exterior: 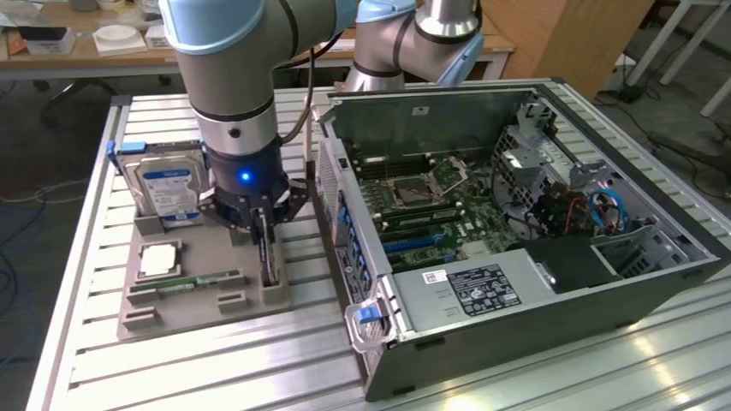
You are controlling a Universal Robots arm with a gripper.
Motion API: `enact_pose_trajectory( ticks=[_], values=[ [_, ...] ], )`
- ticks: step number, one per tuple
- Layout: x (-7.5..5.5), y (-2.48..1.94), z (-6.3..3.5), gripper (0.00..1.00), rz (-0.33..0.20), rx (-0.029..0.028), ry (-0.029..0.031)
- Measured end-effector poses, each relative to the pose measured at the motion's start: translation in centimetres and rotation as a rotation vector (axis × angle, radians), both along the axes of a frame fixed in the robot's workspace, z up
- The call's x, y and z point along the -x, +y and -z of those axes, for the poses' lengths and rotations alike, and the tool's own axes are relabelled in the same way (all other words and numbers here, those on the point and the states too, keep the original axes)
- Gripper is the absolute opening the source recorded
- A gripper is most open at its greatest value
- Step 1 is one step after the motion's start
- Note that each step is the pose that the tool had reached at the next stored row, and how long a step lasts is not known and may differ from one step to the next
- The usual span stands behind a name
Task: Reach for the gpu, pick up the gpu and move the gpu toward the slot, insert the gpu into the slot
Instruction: 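Pick up the gpu and move the gpu toward the slot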
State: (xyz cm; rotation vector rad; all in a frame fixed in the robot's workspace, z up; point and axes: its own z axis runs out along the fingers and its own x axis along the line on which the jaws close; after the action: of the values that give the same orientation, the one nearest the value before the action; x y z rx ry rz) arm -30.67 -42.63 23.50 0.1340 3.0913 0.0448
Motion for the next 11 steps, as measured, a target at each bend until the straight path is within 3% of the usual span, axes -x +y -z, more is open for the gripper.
enact_pose_trajectory(
  ticks=[11],
  values=[
    [0.0, 0.0, 0.01, 0.26, 0.0, 0.0, -0.0001]
  ],
)
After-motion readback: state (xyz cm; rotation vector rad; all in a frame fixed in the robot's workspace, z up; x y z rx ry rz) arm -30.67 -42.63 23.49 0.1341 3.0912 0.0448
